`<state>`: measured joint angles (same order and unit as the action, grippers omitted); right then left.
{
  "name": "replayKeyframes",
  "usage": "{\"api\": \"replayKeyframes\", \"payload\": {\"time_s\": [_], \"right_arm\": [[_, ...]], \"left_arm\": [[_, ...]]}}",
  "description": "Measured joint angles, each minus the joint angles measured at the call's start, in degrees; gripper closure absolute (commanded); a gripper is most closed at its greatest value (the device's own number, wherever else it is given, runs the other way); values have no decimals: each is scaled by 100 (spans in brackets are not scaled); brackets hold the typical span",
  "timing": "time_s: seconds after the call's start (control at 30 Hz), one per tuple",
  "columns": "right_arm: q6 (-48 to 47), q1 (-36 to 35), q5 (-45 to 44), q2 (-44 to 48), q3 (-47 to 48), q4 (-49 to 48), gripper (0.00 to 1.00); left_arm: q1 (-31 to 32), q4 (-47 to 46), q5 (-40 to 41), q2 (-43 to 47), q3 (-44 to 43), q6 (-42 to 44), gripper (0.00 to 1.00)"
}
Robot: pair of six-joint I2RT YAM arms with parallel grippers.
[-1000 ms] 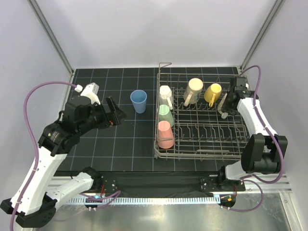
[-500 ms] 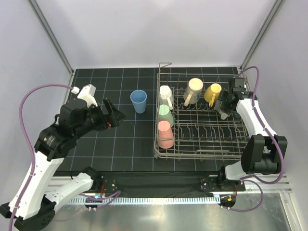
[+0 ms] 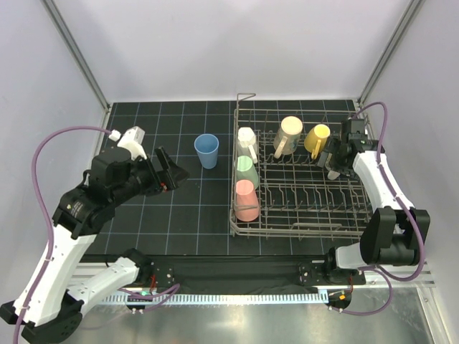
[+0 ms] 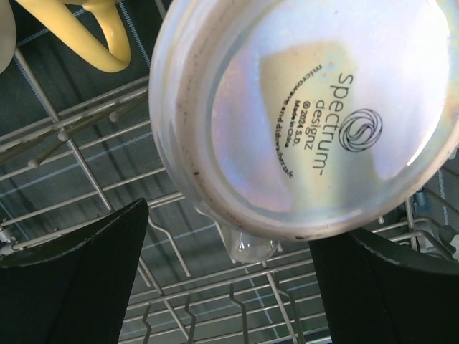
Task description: Load the cups into the dish rack
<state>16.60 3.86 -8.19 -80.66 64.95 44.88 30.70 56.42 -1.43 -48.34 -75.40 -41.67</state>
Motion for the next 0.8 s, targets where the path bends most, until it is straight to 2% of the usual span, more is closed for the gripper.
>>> {"api": "replayKeyframes", "payload": {"time_s": [0.5, 0.8], "right_arm": [[-9, 0, 4, 435, -63, 153, 7], [-13, 0, 83, 855, -98, 396, 7]], "left_arm": [[0, -37, -103, -431, -2, -125, 11], [0, -66, 474, -1115, -146, -247, 12]]}}
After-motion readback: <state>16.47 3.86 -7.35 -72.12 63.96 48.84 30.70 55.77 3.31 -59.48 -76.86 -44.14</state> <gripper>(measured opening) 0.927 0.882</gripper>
